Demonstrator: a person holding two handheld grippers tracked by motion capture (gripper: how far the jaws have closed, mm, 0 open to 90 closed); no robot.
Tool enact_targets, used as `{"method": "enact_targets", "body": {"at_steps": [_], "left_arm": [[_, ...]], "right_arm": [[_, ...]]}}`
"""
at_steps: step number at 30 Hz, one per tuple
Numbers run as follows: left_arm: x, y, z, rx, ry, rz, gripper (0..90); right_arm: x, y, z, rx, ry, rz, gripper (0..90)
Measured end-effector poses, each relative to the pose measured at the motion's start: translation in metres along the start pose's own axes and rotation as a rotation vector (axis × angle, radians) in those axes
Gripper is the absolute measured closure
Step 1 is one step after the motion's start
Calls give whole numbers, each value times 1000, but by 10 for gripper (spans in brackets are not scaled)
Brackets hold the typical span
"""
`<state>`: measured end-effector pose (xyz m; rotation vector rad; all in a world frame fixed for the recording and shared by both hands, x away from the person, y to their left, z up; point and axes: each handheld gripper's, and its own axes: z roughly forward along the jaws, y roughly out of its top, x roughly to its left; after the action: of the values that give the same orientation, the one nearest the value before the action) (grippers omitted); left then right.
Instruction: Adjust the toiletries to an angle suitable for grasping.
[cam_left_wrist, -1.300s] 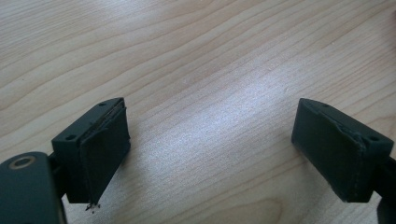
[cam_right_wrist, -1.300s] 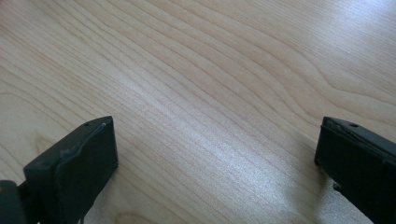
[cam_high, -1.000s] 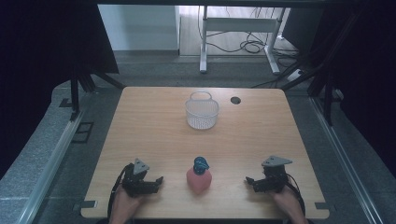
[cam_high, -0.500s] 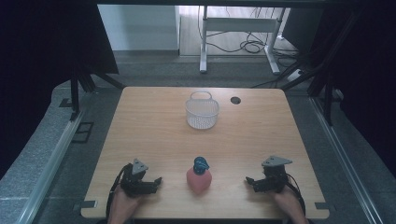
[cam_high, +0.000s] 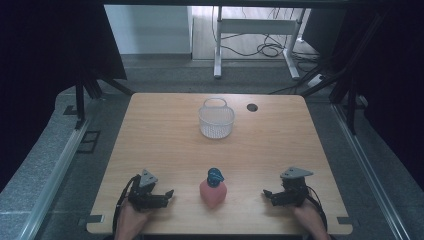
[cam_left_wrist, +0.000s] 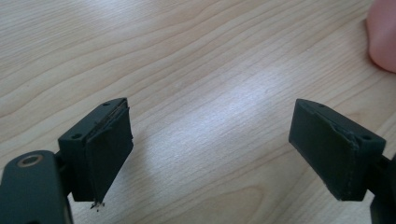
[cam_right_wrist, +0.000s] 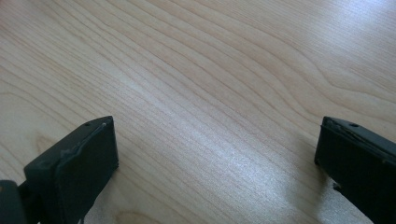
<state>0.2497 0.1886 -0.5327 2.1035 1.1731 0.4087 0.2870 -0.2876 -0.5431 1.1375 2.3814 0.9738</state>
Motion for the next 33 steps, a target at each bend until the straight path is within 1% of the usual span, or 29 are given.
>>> {"method": "enact_targets", "body": {"at_steps": [6,12,24,33], "left_arm": [[-3,3,-4,0,-18,25,151],[-3,4,-7,-2,-33,26,171],[-10,6,-13,5,-59,46,190],[-17,11,-23,-8,-105,59,196]], "right_arm": [[0,0,0,0,0,0,0],[0,0,0,0,0,0,0],[0,0,0,0,0,0,0],[0,0,0,0,0,0,0]]}}
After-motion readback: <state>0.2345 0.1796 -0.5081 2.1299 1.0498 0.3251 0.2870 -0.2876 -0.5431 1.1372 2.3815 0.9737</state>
